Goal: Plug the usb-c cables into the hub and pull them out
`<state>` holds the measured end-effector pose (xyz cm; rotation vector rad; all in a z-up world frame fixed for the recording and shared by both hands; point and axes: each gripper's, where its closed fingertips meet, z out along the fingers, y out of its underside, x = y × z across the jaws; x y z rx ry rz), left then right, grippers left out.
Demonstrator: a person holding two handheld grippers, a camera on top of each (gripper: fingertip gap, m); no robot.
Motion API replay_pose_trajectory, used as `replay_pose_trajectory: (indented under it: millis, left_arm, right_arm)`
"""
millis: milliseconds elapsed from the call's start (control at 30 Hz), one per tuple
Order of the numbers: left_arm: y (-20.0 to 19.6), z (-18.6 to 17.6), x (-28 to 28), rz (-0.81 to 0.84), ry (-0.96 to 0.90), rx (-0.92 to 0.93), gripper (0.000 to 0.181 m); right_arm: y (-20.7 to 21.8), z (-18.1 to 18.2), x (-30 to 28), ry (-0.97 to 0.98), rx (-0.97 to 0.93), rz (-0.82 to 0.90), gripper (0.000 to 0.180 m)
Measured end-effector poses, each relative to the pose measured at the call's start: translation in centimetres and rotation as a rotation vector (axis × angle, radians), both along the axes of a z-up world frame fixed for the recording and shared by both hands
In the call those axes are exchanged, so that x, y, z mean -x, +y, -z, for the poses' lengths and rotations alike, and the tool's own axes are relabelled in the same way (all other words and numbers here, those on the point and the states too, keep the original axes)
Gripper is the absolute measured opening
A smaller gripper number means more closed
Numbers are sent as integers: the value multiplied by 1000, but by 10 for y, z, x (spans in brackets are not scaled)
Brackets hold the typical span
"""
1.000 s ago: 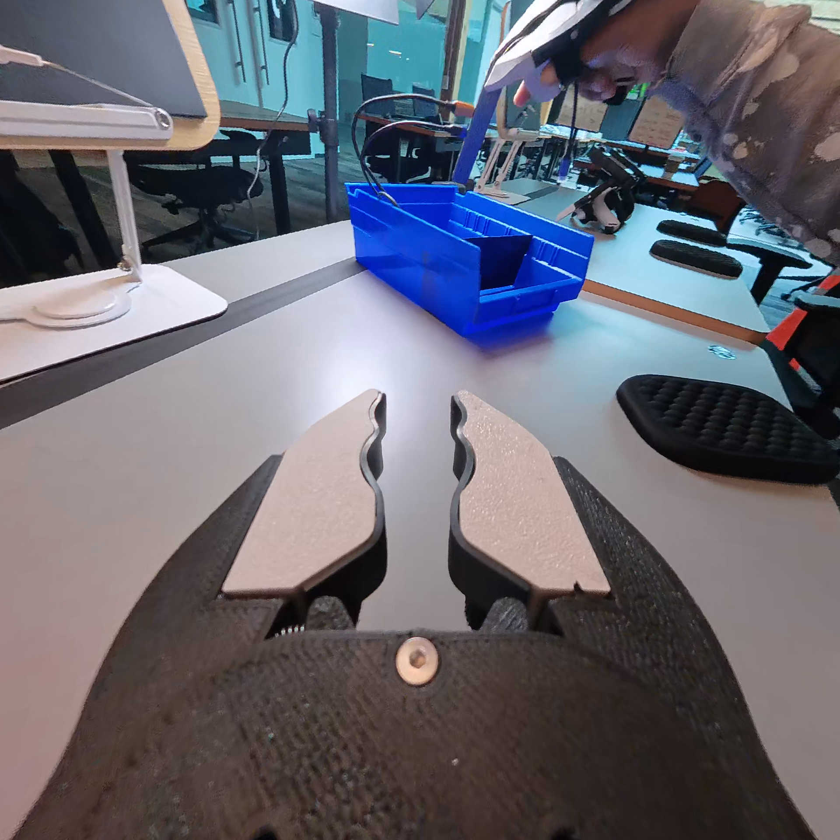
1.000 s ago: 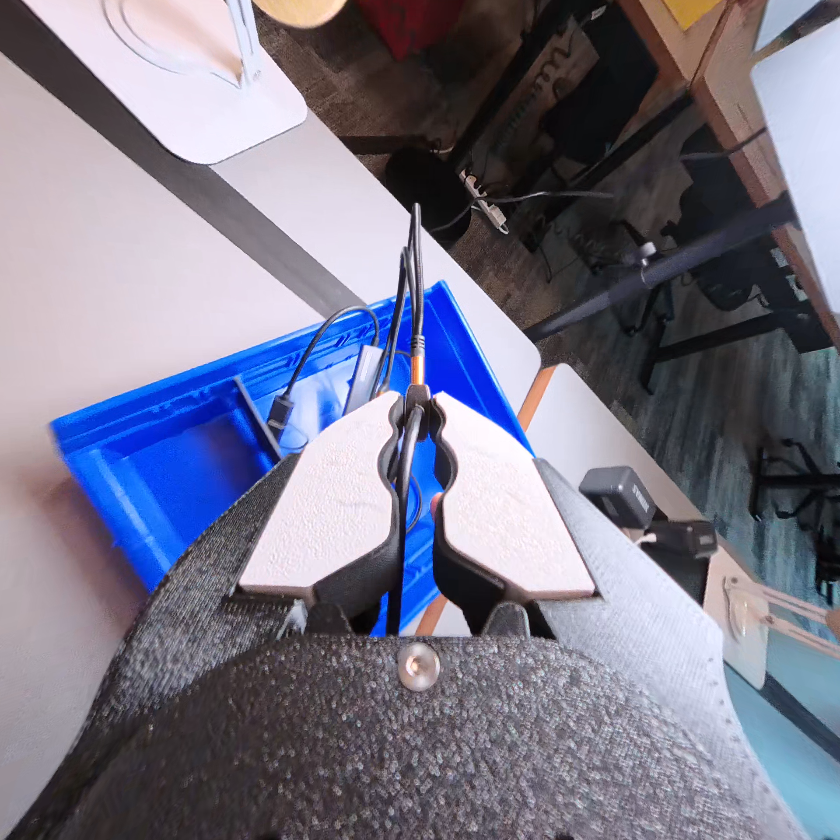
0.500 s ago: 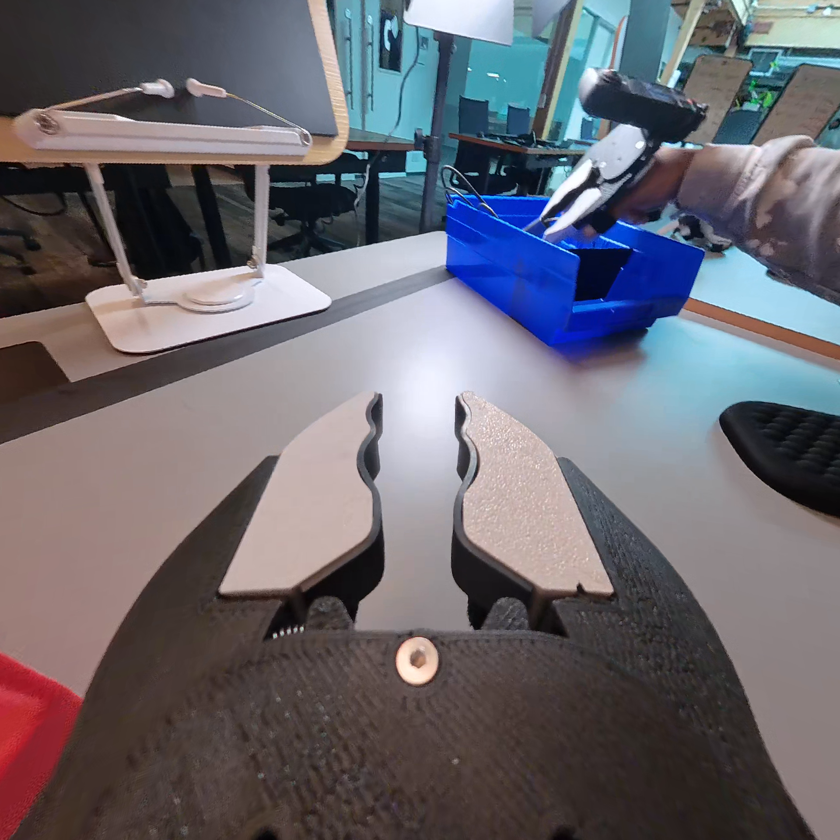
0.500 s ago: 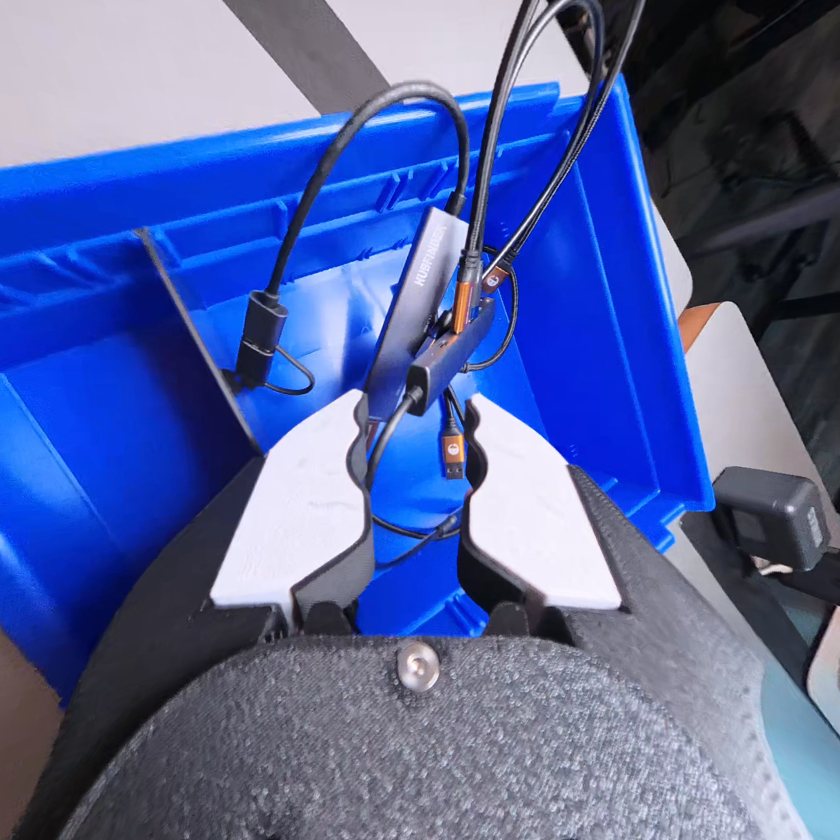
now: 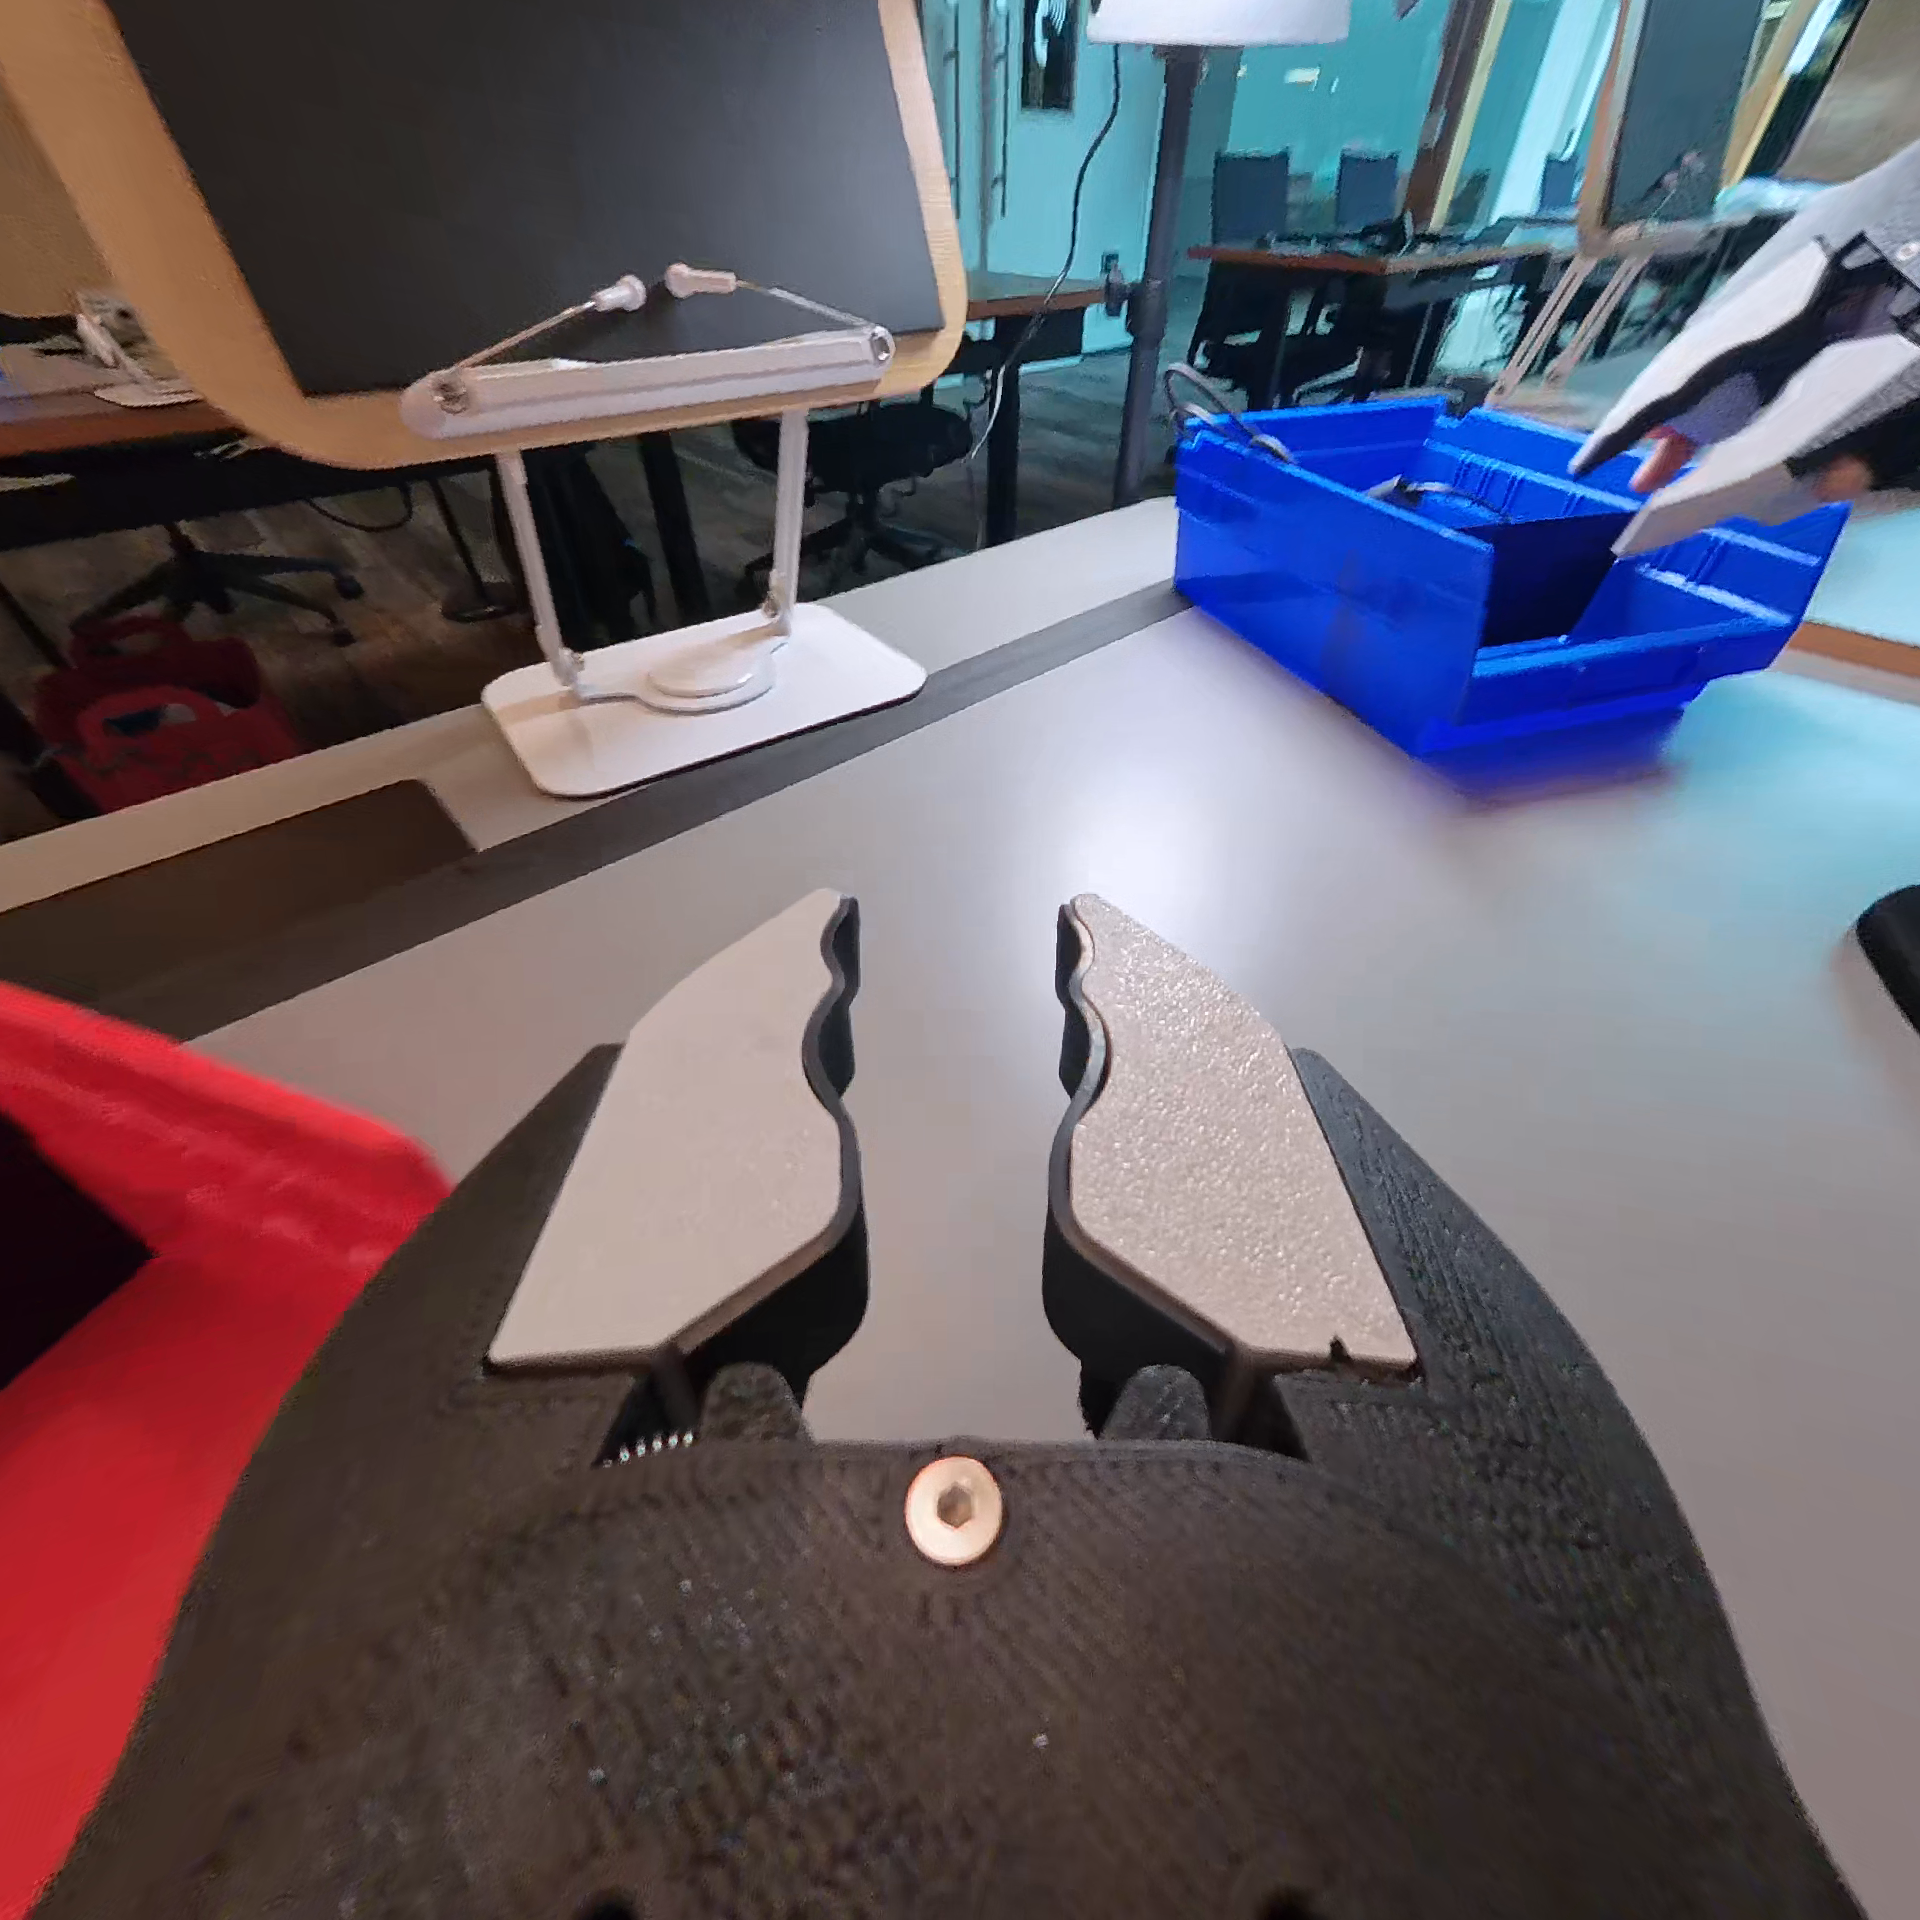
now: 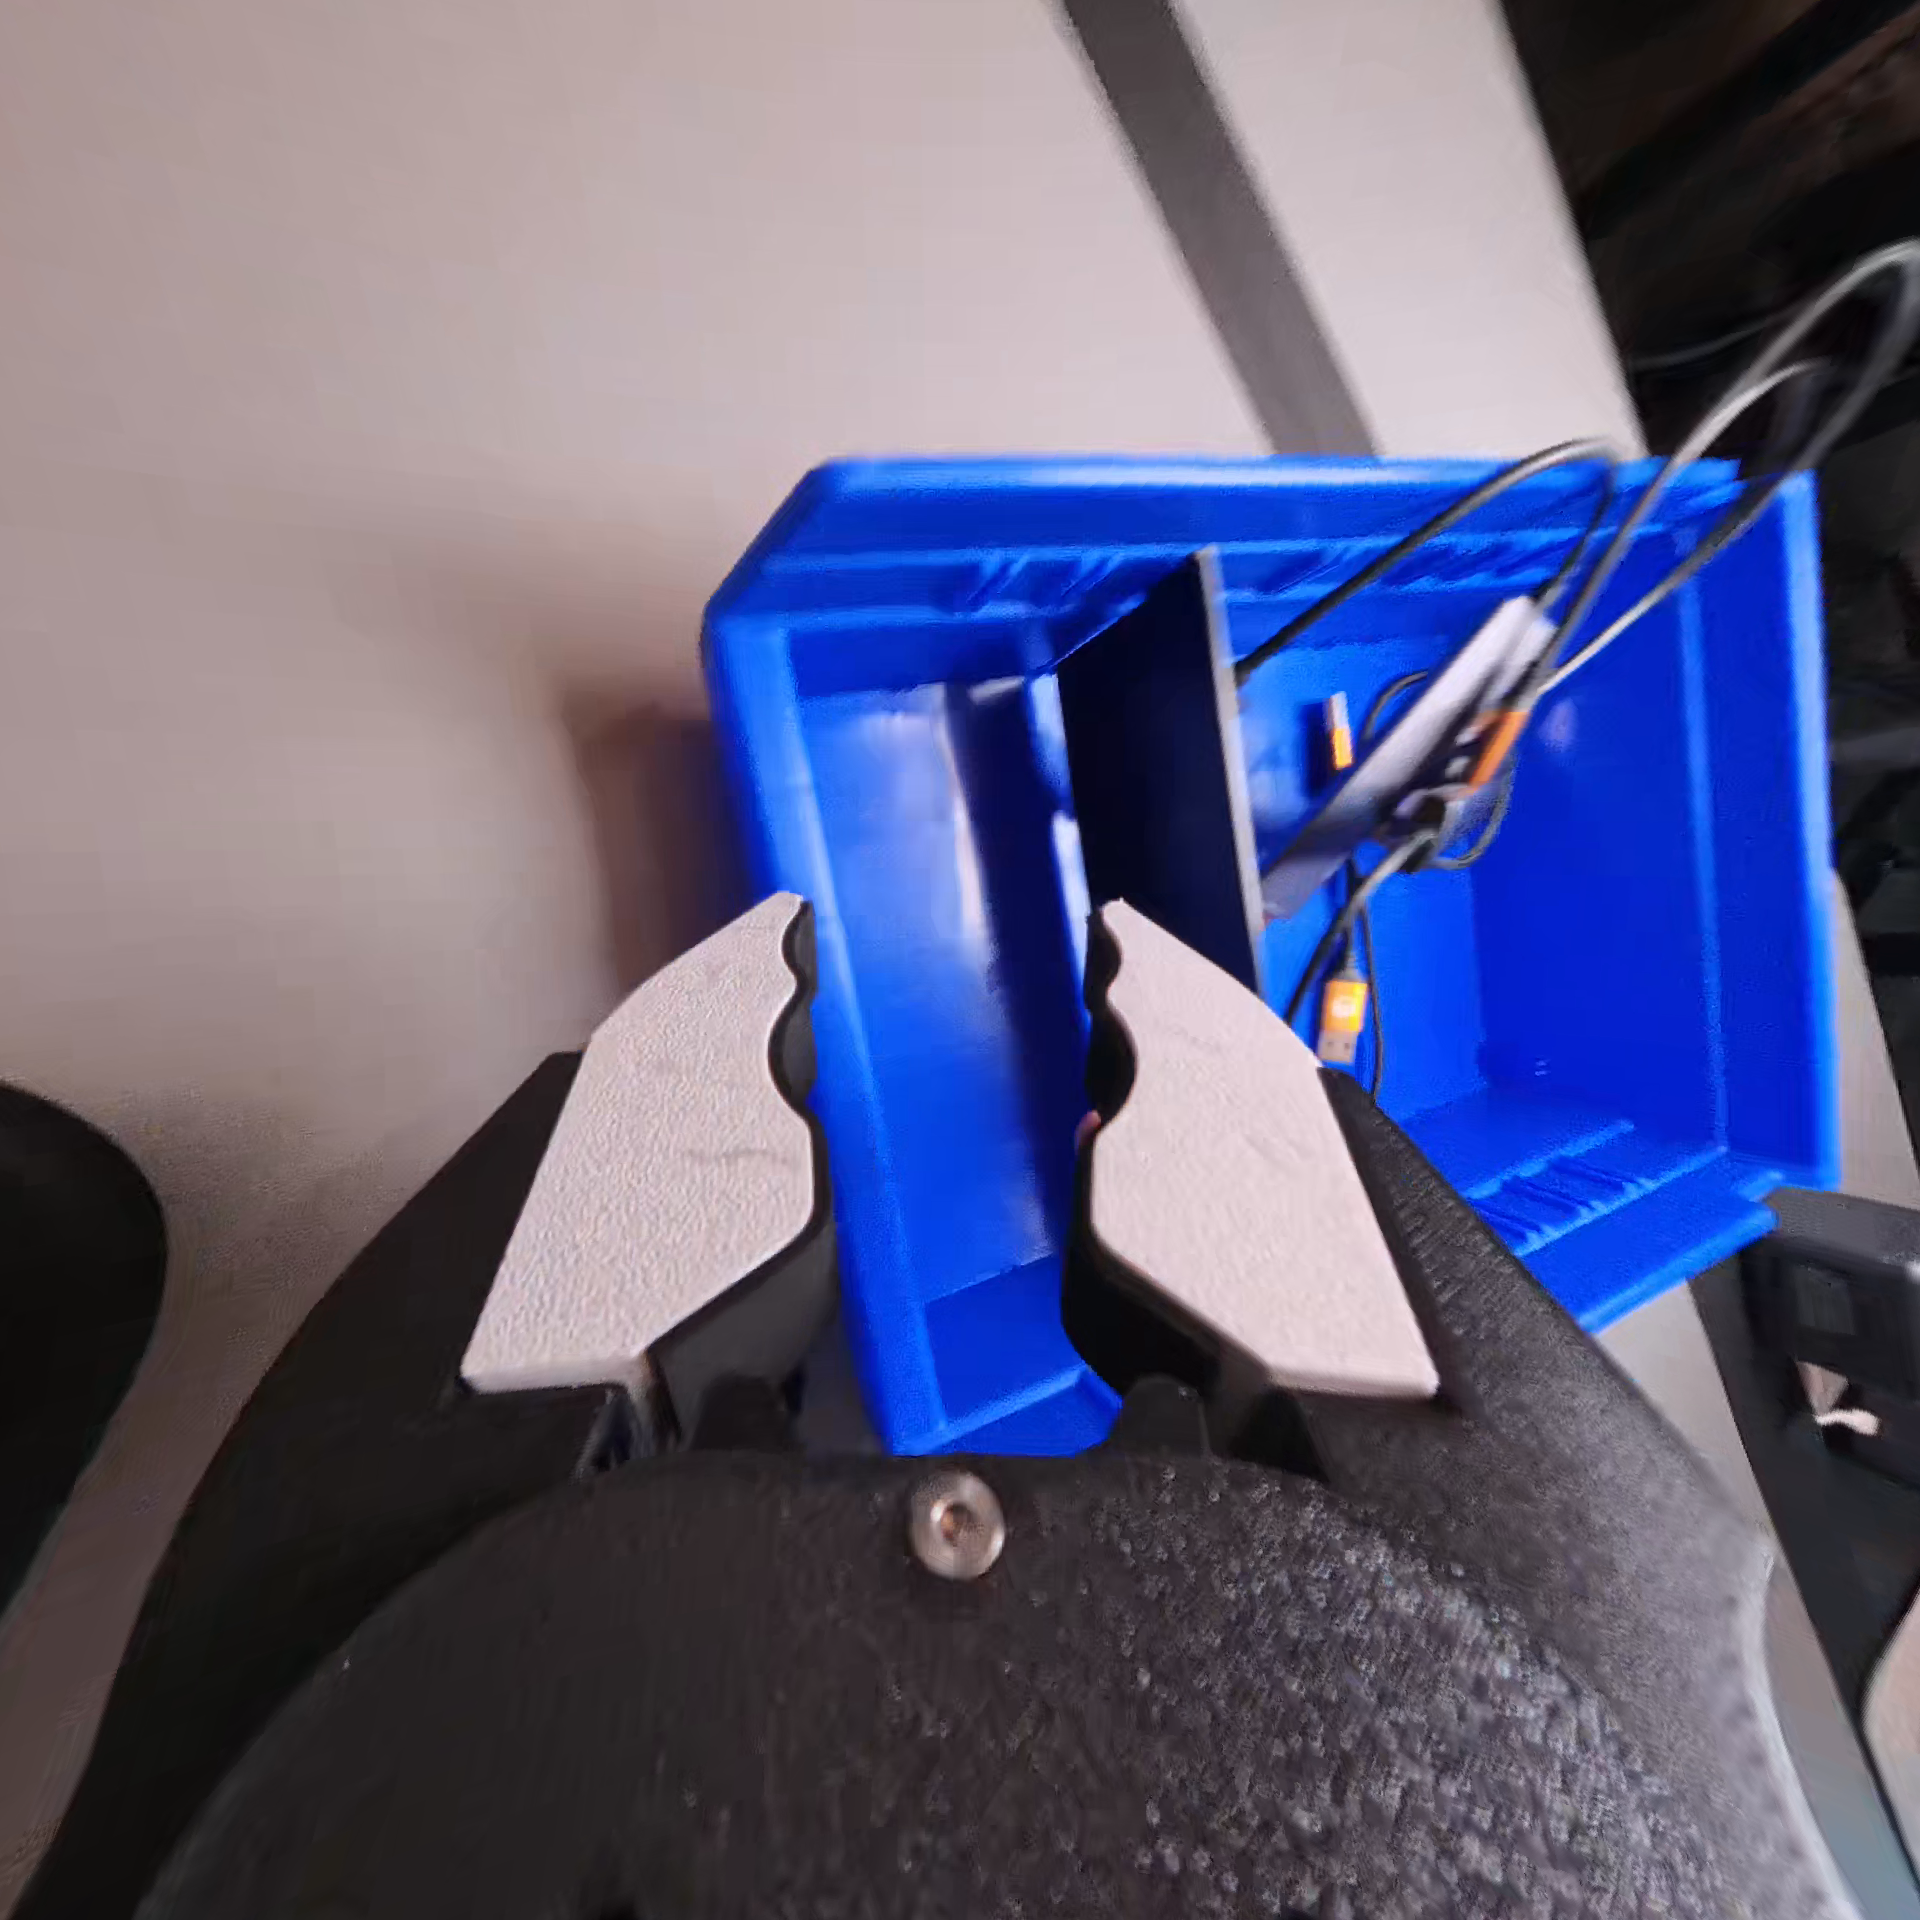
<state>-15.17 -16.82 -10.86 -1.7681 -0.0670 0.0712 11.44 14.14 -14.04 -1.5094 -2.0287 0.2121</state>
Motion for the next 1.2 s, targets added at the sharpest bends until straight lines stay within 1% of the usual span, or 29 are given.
replay_pose_trajectory:
  millis: [67, 167, 267, 333, 400, 467, 533, 633, 733, 900, 1033, 1200]
  left_arm:
    - [-25, -1, 16, -48, 13, 32, 37]
    - [-68, 3, 49, -146, 52, 102, 36]
    - [-110, 24, 84, -226, 148, 323, 40]
    - [-130, 40, 101, -237, 202, 471, 43]
    - [-142, 56, 114, -224, 261, 606, 47]
    - [-146, 72, 119, -182, 309, 724, 50]
    - [-144, 88, 121, -134, 328, 820, 54]
    - [-134, 108, 124, -79, 345, 917, 53]
    - [-121, 117, 122, -46, 396, 971, 33]
    - [-101, 116, 114, -48, 457, 962, 32]
    - [-78, 116, 82, 43, 505, 925, 32]
    - [-33, 115, 31, 186, 596, 860, 32]
  right_arm:
    - [-9, 25, -10, -80, -28, -24, 54]
    - [-11, 49, -18, -139, -53, -35, 57]
    - [-7, 62, -19, -165, -78, -50, 55]
    - [-7, 68, -16, -177, -76, -67, 52]
    - [-9, 73, -12, -197, -70, -88, 45]
    - [-8, 79, -8, -224, -102, -108, 36]
    - [-7, 82, -1, -227, -135, -121, 29]
    - [-11, 82, 5, -230, -162, -149, 28]
    - [-21, 82, 8, -221, -163, -179, 28]
    - [-50, 81, 12, -191, -144, -237, 28]
    - [-78, 81, 18, -184, -165, -298, 28]
    - [-133, 81, 33, -158, -157, -406, 28]
